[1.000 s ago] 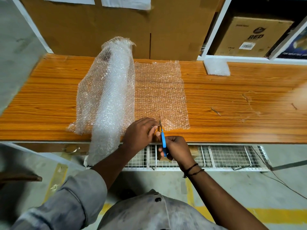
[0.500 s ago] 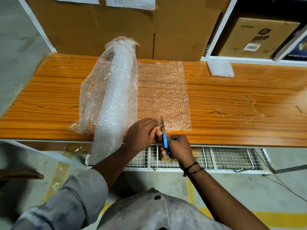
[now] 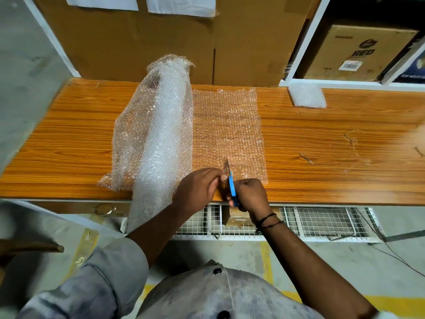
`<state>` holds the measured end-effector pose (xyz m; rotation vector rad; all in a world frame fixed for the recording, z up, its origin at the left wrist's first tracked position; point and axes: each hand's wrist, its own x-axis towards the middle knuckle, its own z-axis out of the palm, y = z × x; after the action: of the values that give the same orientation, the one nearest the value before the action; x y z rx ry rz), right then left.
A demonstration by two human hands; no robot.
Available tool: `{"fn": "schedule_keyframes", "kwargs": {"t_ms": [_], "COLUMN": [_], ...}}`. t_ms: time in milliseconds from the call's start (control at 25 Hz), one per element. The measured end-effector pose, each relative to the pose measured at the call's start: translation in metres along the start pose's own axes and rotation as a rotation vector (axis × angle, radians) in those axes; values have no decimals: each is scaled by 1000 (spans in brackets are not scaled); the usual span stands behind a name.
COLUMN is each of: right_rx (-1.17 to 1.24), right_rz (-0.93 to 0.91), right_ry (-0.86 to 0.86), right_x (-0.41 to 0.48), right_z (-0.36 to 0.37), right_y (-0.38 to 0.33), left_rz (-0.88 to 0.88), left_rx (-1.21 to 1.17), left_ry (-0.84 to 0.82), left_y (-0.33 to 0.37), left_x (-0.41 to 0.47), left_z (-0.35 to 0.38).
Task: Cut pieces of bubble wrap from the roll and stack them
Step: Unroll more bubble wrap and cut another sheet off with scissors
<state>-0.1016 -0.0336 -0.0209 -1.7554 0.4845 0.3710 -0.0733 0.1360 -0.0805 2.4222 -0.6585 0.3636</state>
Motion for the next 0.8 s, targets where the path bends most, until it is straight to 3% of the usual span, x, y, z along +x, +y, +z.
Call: {"fn": "schedule_keyframes", "kwargs": {"t_ms": [800], "right_rx": [14], "right_rz": [42], "right_ry": [39], "right_x": [35], "right_z": [7], "right_y": [-19], "left_rz": [31], "left_rx": [-59], "left_ry": [-16], "left_y": [-13], "left_x": [-6], "left_z": [-3]}}
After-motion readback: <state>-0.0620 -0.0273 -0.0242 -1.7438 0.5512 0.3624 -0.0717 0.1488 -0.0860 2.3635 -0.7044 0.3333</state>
